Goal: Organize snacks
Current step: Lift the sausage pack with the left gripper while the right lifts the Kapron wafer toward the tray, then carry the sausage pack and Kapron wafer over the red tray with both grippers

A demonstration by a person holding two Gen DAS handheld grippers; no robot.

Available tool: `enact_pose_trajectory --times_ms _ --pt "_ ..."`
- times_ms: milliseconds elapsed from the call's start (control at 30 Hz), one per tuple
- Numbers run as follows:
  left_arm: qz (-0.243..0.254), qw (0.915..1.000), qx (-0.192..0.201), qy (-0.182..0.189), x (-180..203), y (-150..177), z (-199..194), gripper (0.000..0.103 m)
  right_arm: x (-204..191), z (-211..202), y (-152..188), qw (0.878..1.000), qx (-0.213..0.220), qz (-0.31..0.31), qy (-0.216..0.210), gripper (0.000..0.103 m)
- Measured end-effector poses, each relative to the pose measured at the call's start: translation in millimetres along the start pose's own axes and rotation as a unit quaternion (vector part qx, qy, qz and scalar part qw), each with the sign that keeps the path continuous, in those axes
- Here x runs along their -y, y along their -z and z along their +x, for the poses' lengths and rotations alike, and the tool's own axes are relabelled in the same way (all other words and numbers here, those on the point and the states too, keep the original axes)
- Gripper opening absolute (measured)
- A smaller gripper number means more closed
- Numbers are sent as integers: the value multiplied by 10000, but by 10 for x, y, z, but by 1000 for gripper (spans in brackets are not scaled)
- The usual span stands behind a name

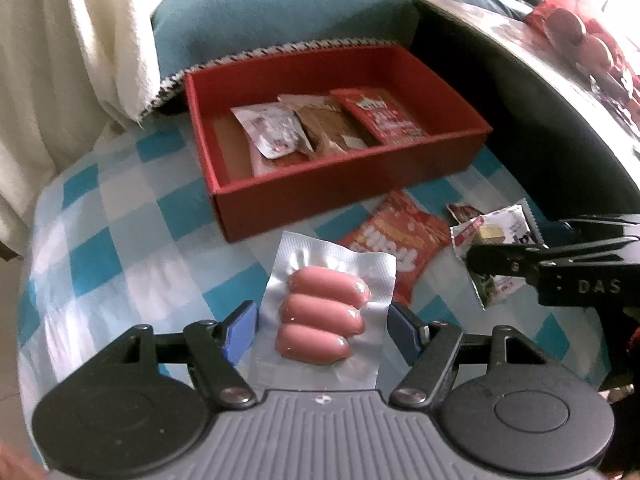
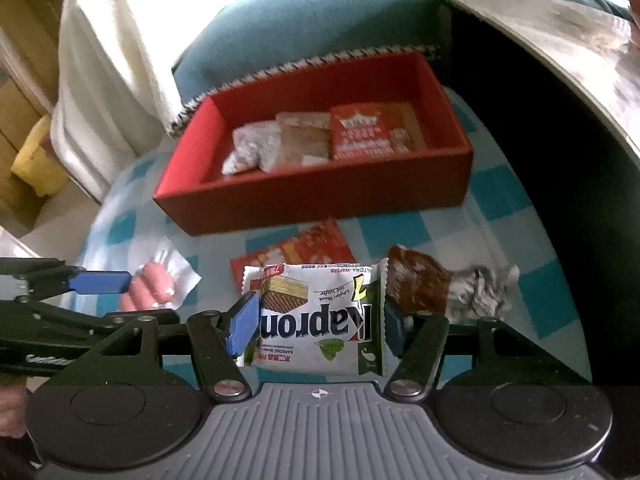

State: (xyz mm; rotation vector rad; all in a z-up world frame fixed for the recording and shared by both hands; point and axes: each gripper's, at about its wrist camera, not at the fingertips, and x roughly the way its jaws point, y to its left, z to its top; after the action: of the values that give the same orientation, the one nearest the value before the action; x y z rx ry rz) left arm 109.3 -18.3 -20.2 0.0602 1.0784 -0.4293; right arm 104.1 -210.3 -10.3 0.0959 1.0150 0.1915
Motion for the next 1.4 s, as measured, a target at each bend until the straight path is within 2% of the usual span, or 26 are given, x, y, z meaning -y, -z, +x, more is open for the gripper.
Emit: enact_pose_trajectory --times_ms 567,1267,1400 --pt "88 9967 768 -261 59 -281 -106 64 -78 -198 -286 9983 545 -58 -191 70" --pt "12 9920 1190 -419 65 -566 -100 64 -147 -245 -578 9957 881 -182 -221 69" --pt "-21 9920 1185 -429 40 -578 -74 64 -115 -189 -609 9970 714 -210 -208 69"
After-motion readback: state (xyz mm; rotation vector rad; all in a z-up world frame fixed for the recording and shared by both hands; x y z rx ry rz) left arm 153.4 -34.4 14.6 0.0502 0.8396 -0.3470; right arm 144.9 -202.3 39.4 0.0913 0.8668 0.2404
